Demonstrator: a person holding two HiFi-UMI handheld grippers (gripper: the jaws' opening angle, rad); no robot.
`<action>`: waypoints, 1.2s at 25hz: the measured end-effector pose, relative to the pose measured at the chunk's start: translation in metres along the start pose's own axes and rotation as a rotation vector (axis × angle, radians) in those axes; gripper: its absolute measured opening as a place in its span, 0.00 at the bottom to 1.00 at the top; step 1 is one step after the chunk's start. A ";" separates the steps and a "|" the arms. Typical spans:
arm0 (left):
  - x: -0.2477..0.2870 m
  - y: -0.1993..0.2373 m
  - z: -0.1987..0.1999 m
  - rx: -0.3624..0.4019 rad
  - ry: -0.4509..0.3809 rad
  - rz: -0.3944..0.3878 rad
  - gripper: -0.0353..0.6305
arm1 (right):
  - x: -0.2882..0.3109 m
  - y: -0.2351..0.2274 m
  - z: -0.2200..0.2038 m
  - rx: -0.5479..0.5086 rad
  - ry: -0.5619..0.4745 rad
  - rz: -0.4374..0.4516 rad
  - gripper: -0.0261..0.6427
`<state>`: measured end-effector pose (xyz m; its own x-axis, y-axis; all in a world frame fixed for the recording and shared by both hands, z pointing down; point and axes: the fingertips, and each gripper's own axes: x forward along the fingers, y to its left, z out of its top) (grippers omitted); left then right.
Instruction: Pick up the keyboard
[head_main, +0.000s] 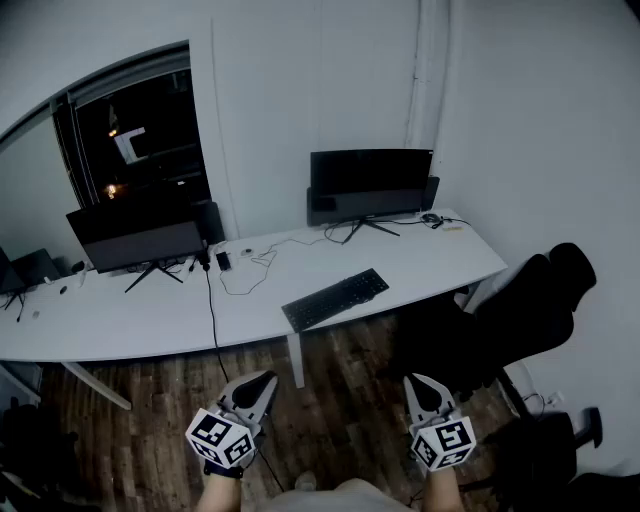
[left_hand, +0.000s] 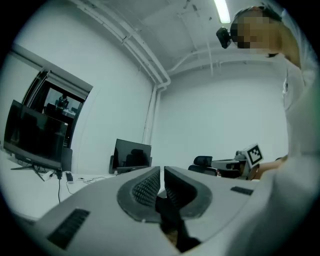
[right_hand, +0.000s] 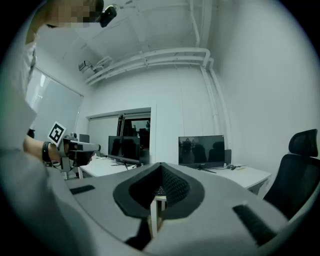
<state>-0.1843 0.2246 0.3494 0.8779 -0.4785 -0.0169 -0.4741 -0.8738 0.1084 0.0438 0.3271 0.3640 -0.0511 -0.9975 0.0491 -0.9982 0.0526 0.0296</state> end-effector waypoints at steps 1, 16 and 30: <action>0.000 0.002 -0.001 0.001 -0.006 -0.002 0.09 | 0.002 0.001 0.001 -0.001 -0.001 0.001 0.04; 0.013 0.029 -0.002 0.007 0.001 -0.010 0.09 | 0.025 -0.003 -0.004 0.022 -0.004 0.006 0.04; 0.035 0.077 -0.012 0.019 0.031 -0.066 0.09 | 0.062 -0.009 -0.019 0.021 0.030 -0.034 0.04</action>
<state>-0.1894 0.1413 0.3690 0.9089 -0.4169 0.0071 -0.4159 -0.9050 0.0894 0.0499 0.2655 0.3860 -0.0165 -0.9968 0.0785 -0.9998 0.0174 0.0104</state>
